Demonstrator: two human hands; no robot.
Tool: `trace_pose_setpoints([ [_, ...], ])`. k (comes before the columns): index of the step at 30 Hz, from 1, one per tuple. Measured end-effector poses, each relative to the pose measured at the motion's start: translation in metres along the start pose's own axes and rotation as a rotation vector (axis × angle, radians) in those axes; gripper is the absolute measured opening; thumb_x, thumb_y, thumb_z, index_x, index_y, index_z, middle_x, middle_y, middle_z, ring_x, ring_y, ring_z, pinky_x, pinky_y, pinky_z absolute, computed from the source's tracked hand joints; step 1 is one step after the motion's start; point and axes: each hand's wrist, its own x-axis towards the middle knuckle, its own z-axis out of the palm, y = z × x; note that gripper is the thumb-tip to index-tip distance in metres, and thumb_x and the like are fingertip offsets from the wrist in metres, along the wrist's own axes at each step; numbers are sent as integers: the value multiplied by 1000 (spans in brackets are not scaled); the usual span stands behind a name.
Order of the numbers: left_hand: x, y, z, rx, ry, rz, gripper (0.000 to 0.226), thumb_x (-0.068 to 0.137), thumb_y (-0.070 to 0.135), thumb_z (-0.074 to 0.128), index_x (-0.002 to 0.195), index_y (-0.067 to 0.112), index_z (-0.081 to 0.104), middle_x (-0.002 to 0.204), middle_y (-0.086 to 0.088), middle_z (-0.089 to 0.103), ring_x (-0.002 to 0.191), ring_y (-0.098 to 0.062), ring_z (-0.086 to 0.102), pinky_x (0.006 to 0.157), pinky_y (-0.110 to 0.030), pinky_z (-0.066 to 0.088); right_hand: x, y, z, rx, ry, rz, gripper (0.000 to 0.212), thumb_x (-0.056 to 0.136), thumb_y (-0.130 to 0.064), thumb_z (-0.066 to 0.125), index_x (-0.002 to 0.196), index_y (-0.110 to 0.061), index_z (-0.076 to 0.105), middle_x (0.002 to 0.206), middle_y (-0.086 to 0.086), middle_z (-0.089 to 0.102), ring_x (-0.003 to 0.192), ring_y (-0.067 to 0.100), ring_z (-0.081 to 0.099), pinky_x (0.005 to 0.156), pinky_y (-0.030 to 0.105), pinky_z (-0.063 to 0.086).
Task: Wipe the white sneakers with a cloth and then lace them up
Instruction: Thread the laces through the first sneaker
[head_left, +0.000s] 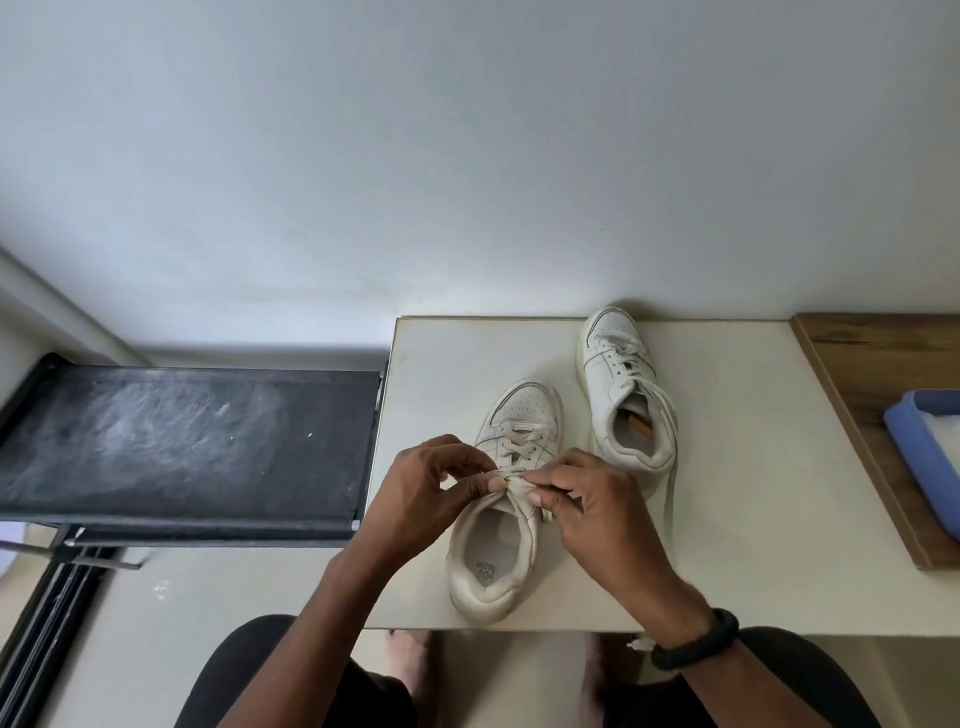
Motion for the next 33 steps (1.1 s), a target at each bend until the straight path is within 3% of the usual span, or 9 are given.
trace_pose_setpoints([
  [6, 0, -2, -5, -36, -27, -177, 11, 89, 38, 75, 83, 29, 76, 73, 16, 71, 56, -1, 54, 55, -14, 42, 5, 7, 7, -84, 138, -23, 18, 79, -9, 82, 84, -23, 72, 87, -14, 66, 79, 5, 65, 67, 34, 58],
  [10, 0, -6, -6, -77, -38, -255, 10, 89, 38, 76, 84, 29, 77, 79, 13, 74, 64, 0, 61, 59, -14, 46, 5, 13, 10, -61, 134, -5, 18, 78, -7, 82, 81, -23, 76, 84, -15, 66, 77, 3, 66, 66, 32, 58],
  [16, -3, -5, -6, -128, 35, -304, 16, 96, 40, 66, 91, 30, 77, 88, 14, 76, 77, 1, 67, 74, -27, 54, 0, 12, 4, -51, 115, -23, 16, 88, -16, 76, 103, -22, 79, 95, -12, 72, 86, 3, 69, 75, 31, 60],
  [19, -6, -10, -13, -38, 191, -299, 23, 103, 36, 55, 100, 28, 76, 98, 10, 75, 89, -5, 69, 84, -36, 56, -9, 2, -1, -178, 47, 88, 45, 93, -53, 63, 125, -23, 70, 110, -8, 72, 95, 10, 68, 81, 35, 58],
  [22, -12, -6, -24, 124, 259, -210, 21, 95, 45, 62, 107, 31, 73, 101, 11, 70, 85, 0, 66, 76, -20, 49, -19, -12, 0, -324, -93, 156, 81, 82, -81, 40, 140, -26, 57, 121, -8, 68, 108, 14, 65, 89, 32, 54],
  [24, -15, 2, -25, 92, 64, -190, 28, 85, 51, 73, 111, 42, 69, 93, 13, 71, 78, 1, 66, 71, -12, 47, -21, -20, 4, -393, -153, 171, 76, 86, -73, 48, 146, -26, 49, 127, -6, 65, 116, 18, 62, 92, 32, 51],
  [27, -18, 4, -12, 237, -147, -132, 56, 75, 59, 80, 127, 47, 64, 91, 12, 67, 79, -4, 65, 79, -24, 52, -17, -26, 10, -400, -147, 184, 64, 94, -54, 56, 149, -23, 45, 126, 0, 66, 115, 23, 62, 94, 35, 51],
  [30, -13, -1, -2, 241, 2, -81, 56, 76, 59, 78, 129, 41, 67, 90, 10, 64, 74, -6, 64, 75, -26, 52, -4, -28, 14, -376, -105, 150, 56, 98, -45, 57, 147, -20, 49, 118, 1, 68, 106, 23, 66, 88, 35, 54],
  [33, -2, -8, -1, 243, 155, -88, 53, 80, 57, 75, 128, 35, 69, 86, 10, 61, 66, -5, 61, 66, -16, 47, 18, -24, 27, -350, -47, 92, 52, 99, -39, 57, 145, -16, 52, 114, 4, 69, 100, 26, 68, 83, 37, 55],
])
